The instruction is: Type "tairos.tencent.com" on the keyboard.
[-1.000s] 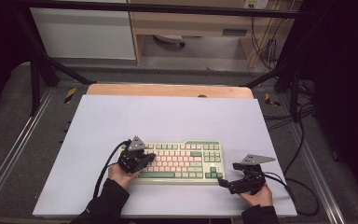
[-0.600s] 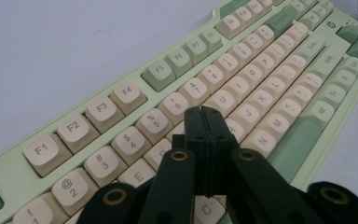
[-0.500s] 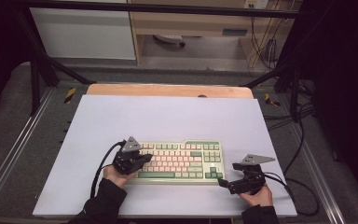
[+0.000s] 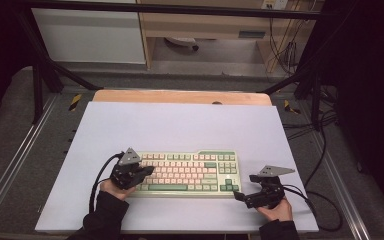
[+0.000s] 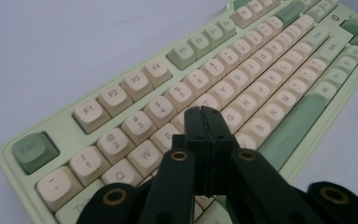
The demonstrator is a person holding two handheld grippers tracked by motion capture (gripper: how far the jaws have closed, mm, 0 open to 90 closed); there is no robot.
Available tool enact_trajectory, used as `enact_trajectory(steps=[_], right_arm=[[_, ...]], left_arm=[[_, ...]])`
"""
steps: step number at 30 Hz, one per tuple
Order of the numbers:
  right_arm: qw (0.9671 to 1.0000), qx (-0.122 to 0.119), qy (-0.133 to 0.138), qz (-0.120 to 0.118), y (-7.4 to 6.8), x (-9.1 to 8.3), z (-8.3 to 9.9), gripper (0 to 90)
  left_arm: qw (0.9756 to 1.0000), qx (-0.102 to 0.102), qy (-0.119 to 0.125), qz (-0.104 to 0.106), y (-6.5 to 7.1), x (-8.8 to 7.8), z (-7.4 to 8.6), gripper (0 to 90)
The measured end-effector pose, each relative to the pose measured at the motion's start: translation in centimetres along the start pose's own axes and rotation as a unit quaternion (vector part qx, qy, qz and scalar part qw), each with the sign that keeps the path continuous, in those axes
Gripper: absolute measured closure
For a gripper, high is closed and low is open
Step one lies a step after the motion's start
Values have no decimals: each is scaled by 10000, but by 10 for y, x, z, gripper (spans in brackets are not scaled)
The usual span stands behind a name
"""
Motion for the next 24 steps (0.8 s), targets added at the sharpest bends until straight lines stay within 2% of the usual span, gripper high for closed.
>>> enact_trajectory(steps=[17,20,24], right_arm=[[10000,2,-6,-6,0,1,0,34],[10000,0,-7,-10,0,1,0,35],[10000,0,-20,-18,-1,1,0,36]], left_arm=[[9996,-206,-126,-174,-21,-5,24,896],[9994,-255,-138,-172,-22,-4,26,896],[9995,-215,-176,-176,-21,-2,27,896]])
Point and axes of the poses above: each handheld gripper's, and its own axes: x roughly forward along the jaws, z roughly out of its underside, y roughly to its right, the point moved 8 cm from there along x, roughly forward along the jaws, and after that the axes turned 12 degrees about -y, right-handed, at the moved point
